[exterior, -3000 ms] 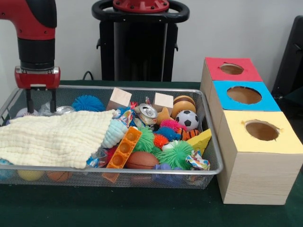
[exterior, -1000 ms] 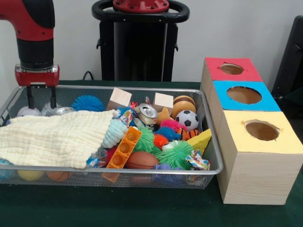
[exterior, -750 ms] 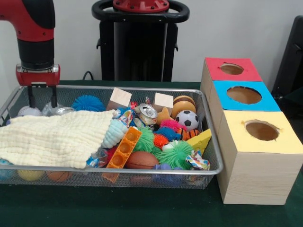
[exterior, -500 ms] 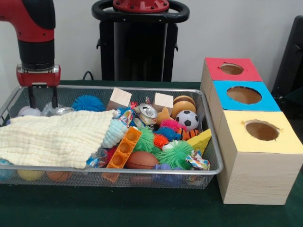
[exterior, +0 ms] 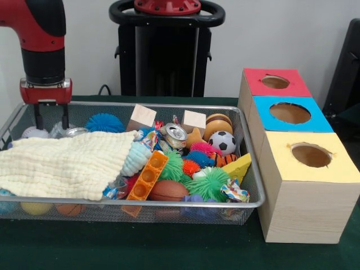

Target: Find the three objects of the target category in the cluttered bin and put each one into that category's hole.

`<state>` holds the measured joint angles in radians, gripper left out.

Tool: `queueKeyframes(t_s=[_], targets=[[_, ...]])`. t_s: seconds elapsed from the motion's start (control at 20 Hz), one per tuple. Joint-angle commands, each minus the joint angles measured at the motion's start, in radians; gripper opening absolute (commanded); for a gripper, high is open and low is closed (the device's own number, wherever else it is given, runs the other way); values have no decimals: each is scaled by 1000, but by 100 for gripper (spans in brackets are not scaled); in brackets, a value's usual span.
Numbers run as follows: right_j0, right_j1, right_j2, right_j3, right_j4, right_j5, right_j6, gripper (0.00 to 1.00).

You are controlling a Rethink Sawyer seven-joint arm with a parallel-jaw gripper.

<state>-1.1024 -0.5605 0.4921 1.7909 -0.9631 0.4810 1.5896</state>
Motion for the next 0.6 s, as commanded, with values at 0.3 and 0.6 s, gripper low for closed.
queueKeyframes(t_s=[0.3, 0.6], targets=[[27, 215, -84, -84, -177, -7, -139, 100], [69, 271, -117, -135, -187, 25, -128, 100]])
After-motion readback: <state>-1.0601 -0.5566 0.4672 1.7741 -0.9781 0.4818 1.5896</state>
